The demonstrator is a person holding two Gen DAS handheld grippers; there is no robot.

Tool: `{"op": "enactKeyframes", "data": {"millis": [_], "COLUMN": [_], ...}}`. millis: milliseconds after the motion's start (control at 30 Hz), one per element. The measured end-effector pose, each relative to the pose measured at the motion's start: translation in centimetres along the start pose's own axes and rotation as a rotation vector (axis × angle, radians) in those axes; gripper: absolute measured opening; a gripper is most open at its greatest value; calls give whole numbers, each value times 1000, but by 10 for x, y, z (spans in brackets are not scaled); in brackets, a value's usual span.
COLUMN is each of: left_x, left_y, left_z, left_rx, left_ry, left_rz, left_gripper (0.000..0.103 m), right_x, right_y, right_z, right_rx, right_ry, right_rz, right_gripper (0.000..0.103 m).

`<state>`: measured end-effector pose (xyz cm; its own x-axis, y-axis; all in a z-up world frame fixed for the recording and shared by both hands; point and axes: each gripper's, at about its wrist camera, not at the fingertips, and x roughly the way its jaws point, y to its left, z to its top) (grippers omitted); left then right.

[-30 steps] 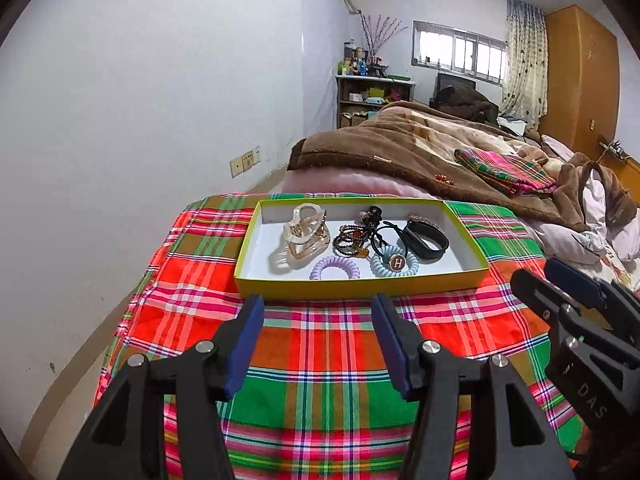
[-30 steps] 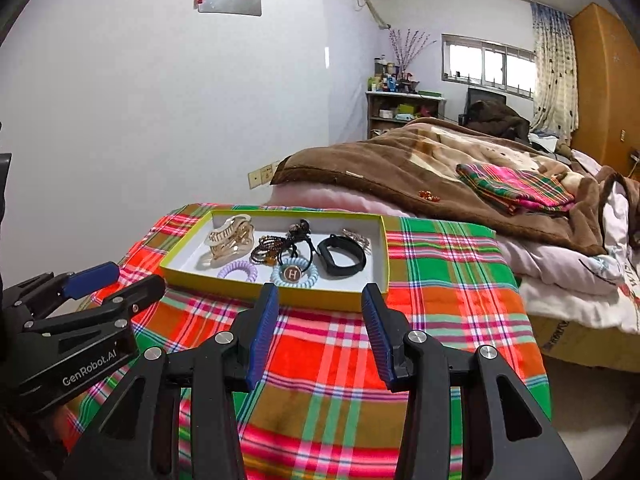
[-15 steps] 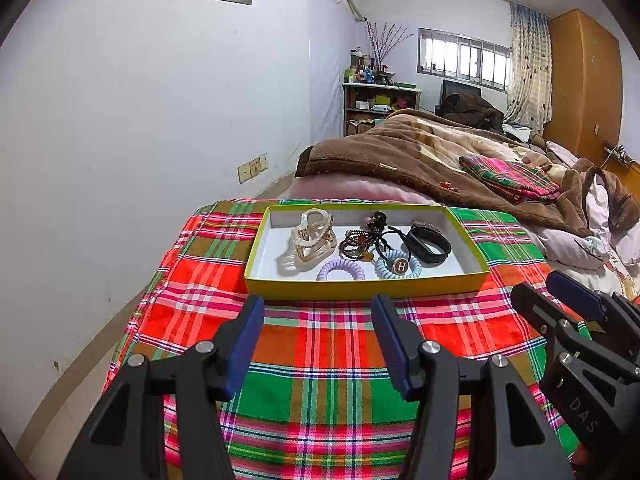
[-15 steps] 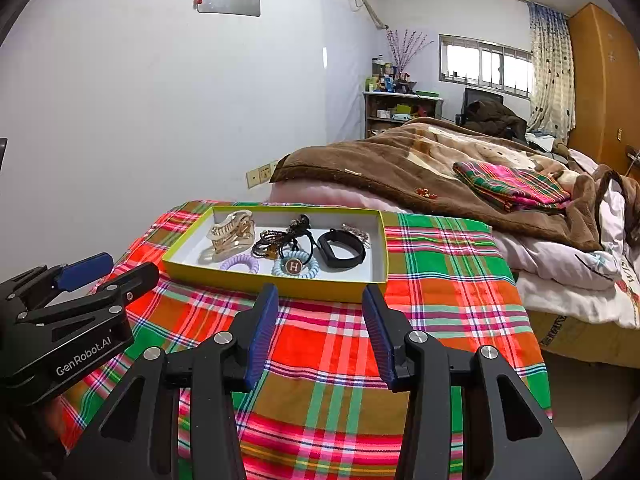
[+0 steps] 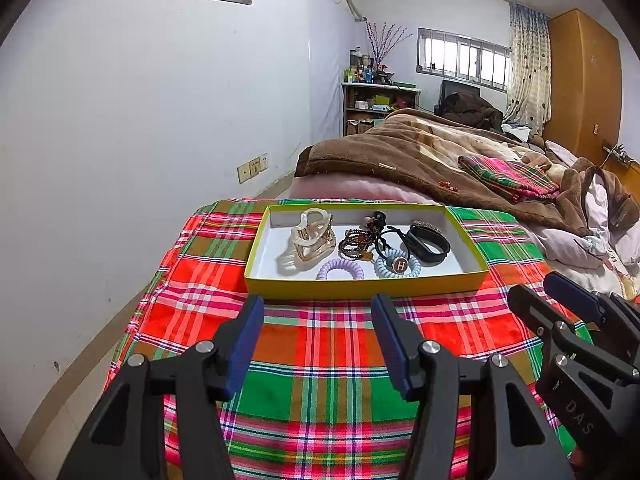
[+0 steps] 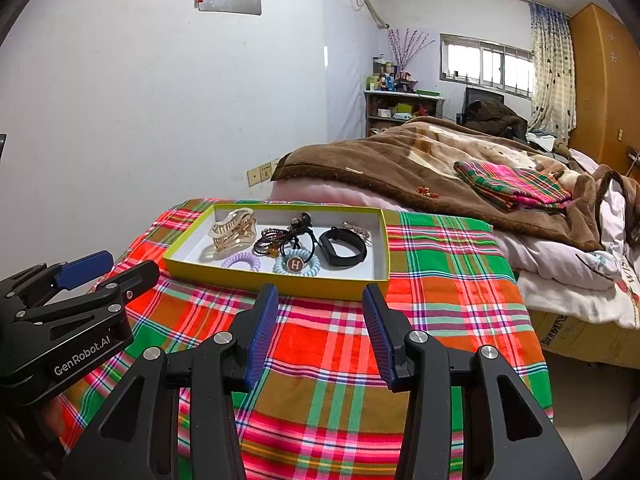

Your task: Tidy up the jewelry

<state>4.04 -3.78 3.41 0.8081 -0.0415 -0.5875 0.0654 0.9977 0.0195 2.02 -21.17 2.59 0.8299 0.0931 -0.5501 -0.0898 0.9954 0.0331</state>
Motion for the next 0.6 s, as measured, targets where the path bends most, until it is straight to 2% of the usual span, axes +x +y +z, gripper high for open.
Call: {"op": "enactKeyframes", "data": {"millis": [600], "left_x": [-3], "left_y": [1], "left_z": [-1], "left_rx": [-8], "left_ry": [-4], "left_rz": [5], "left_gripper": [58], "right_x": [0], "right_y": [2], "right_z": [1], "right_rx": [-6], "right_ry": [1], "right_rz": [0], "right_gripper": [45]}}
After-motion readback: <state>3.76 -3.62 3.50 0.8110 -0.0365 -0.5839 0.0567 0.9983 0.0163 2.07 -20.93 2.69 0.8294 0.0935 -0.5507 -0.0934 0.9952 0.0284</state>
